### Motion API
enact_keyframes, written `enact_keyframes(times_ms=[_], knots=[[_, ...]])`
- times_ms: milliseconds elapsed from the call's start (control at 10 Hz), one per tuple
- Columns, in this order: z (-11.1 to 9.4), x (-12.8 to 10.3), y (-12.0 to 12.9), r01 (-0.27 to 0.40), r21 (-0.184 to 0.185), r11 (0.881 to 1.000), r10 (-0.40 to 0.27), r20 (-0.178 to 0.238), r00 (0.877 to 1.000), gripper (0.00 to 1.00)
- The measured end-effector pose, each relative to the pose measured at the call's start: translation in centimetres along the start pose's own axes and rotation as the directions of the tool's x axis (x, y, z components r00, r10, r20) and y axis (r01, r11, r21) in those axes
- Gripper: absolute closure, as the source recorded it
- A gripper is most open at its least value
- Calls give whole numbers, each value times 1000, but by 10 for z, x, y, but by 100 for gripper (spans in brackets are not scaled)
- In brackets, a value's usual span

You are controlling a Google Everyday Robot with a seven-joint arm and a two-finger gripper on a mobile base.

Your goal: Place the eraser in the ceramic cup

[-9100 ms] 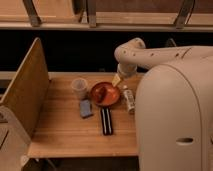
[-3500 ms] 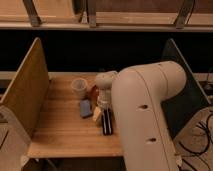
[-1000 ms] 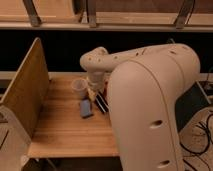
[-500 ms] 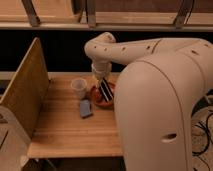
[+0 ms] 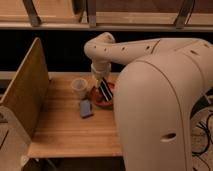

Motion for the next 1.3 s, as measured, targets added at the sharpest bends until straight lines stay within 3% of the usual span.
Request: enact_keyframes(times_ms=[200, 300, 500, 700, 800, 1000, 1300], knots=[[0, -2, -1, 0, 1, 1000, 0, 4, 1000, 100], [-5, -13, -6, 6, 15, 1000, -7, 31, 1000, 100], [-19, -55, -16, 48, 66, 997, -54, 105, 993, 100], [-26, -92, -10, 101, 91, 991, -114, 149, 982, 100], [-27, -118, 2, 150, 95, 984, -165, 181, 970, 100], [-27, -146, 30, 229, 72, 971, -240, 241, 940, 100], [-34, -173, 63, 343, 39, 939, -334, 354, 874, 100]])
